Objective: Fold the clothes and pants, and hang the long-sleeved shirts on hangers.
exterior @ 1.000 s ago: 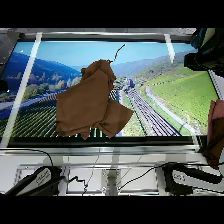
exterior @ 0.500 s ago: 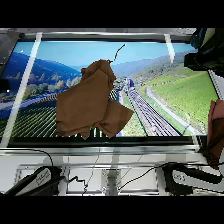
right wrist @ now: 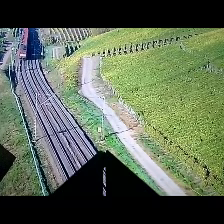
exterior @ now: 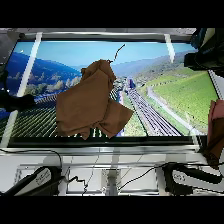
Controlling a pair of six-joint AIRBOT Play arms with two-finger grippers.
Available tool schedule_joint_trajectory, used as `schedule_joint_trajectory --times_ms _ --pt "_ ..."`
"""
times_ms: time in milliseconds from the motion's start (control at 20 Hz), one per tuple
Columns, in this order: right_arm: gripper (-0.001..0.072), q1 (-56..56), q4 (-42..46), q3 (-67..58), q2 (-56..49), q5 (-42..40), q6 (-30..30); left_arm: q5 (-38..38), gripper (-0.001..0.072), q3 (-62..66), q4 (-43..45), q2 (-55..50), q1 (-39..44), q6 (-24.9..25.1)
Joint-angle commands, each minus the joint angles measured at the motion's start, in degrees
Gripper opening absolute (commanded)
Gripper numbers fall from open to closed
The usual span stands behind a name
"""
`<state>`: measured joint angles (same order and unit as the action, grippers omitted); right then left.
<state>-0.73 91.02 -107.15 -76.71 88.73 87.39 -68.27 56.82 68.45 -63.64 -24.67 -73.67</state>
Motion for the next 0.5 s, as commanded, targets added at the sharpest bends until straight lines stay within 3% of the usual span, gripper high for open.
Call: schedule_joint_trajectory --times_ms 0,100,200,350,400,450 --pt "0.0016 0.0 -3.7 1.0 0.1 0.5 0.0 6.9 0.0111 -13.4 -8.0 6.9 0.4 4.6" --pt "0.0016 0.1 -10.4 6.3 0.9 0.7 -0.7 6.8 0.0290 -16.8 -8.1 8.7 2.1 5.3" --pt "0.0016 0.2 -15.6 17.4 3.5 0.2 -4.1 7.6 0.0378 -17.1 -8.5 9.0 3.5 5.5" --pt "0.0016 0.2 -16.2 36.9 8.1 -4.3 -5.3 10.5 0.0386 -17.1 -12.5 9.0 4.3 5.6" --pt "0.0017 0.2 -17.6 42.9 8.5 -7.0 -5.6 11.0 0.0476 -17.1 -13.8 9.0 4.9 6.6" --pt "0.0079 0.2 -20.4 47.6 8.2 -10.2 -5.6 11.5 0.0589 -17.1 -15.4 8.9 5.9 9.2"
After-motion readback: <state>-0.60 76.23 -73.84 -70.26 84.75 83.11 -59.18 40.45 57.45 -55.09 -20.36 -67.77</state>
